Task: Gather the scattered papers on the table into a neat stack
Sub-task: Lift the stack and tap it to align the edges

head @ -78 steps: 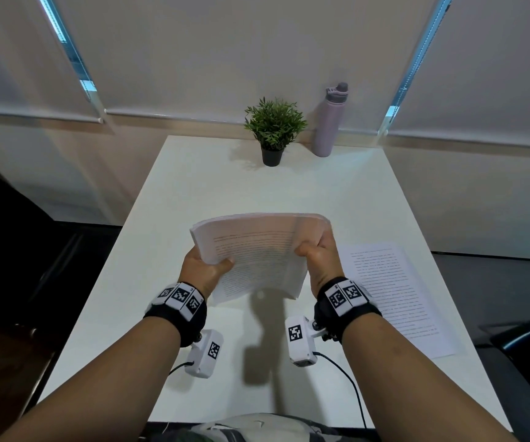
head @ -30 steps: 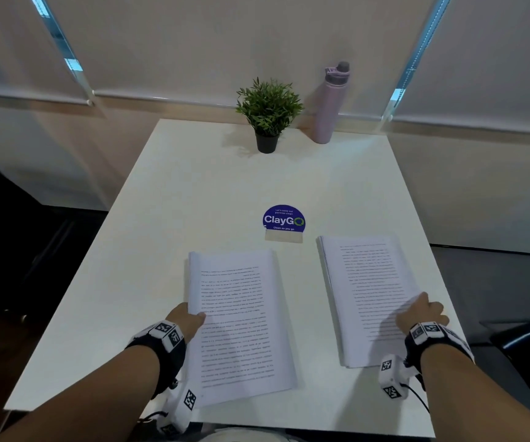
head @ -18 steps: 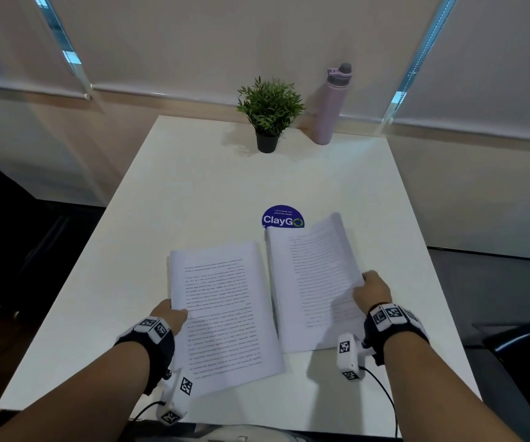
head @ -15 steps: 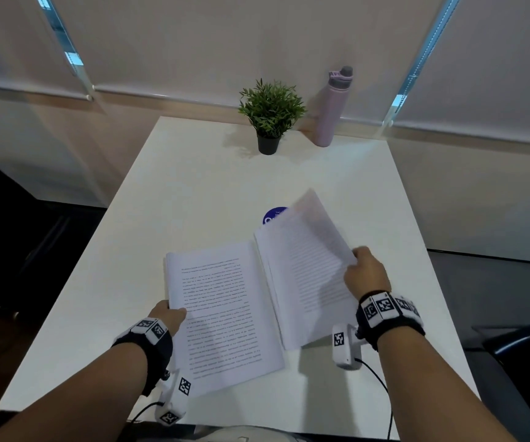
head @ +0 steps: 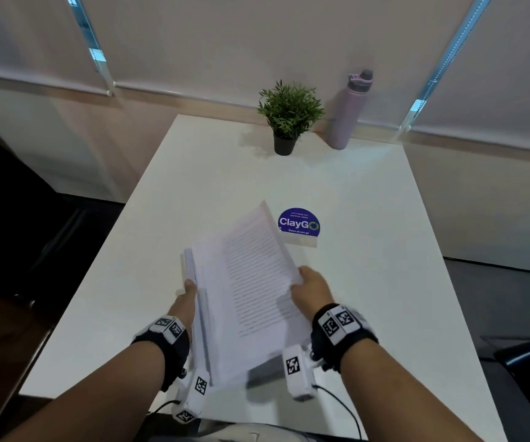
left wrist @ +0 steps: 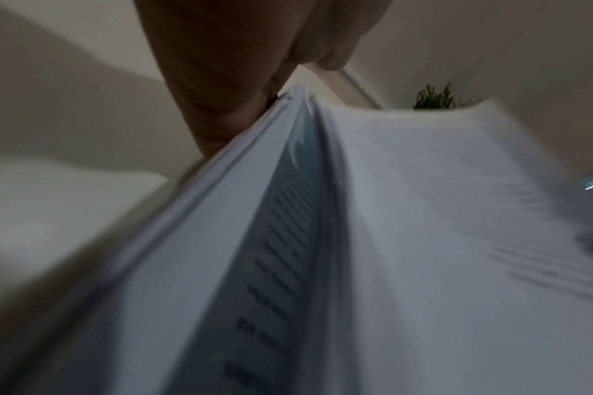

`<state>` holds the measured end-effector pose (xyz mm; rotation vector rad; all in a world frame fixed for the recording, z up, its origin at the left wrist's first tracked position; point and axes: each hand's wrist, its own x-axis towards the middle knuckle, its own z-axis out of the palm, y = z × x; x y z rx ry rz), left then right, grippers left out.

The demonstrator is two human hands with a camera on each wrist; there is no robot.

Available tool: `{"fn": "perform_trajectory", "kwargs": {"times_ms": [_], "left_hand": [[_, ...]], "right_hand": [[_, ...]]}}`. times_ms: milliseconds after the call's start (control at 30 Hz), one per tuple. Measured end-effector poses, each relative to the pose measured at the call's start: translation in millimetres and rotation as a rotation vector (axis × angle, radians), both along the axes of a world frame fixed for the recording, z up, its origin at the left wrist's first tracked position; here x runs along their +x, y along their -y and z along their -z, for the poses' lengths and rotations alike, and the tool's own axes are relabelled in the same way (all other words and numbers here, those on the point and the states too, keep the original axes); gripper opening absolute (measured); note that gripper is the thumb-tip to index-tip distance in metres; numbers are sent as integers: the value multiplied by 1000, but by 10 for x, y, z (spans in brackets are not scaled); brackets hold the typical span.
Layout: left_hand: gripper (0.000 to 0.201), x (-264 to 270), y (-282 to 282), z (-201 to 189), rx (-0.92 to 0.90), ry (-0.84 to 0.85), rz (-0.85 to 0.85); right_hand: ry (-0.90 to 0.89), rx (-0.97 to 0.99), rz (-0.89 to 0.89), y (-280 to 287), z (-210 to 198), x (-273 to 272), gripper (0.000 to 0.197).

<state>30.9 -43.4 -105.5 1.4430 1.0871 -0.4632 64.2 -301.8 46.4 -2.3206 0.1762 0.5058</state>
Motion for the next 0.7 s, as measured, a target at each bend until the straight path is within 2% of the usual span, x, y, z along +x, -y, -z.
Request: {"fn": "perform_trajectory", "kwargs": {"times_ms": [33,100,133,167,267,333,400,500,567,633,700], "left_hand": [[120,-48,83,-257,-3,26,39],[77,-135,226,-687,48,129,123],[55,-167,279,-788,86,160,159],[46,-186,314,-846,129,181,186],[47,-206,348,-1002,164,279,216],[47,-195,341,-1170,157,364,240],[45,-172,345,-1385,137,474,282],[40,-98,373,-1686,130,612,320],[38,-29,401,-1827,143,668,307],[34,29,415,-1877,164,696,272],[31,54,416,-1859,177,690,249]], "right_hand": [[-53,16,1,-21,162,-43,20],[-122,54,5,-61,379,-144,19],[-146,58,-2,-74,436,-185,20],[-159,53,-5,-75,509,-202,24],[-183,-11,-34,-53,580,-168,34],[-123,-34,-39,13,525,-80,38],[-43,122,10,103,365,19,43],[31,558,104,157,-3,100,40],[116,754,148,125,-208,130,35],[202,812,203,75,-325,120,31],[242,783,238,44,-334,78,31]]}}
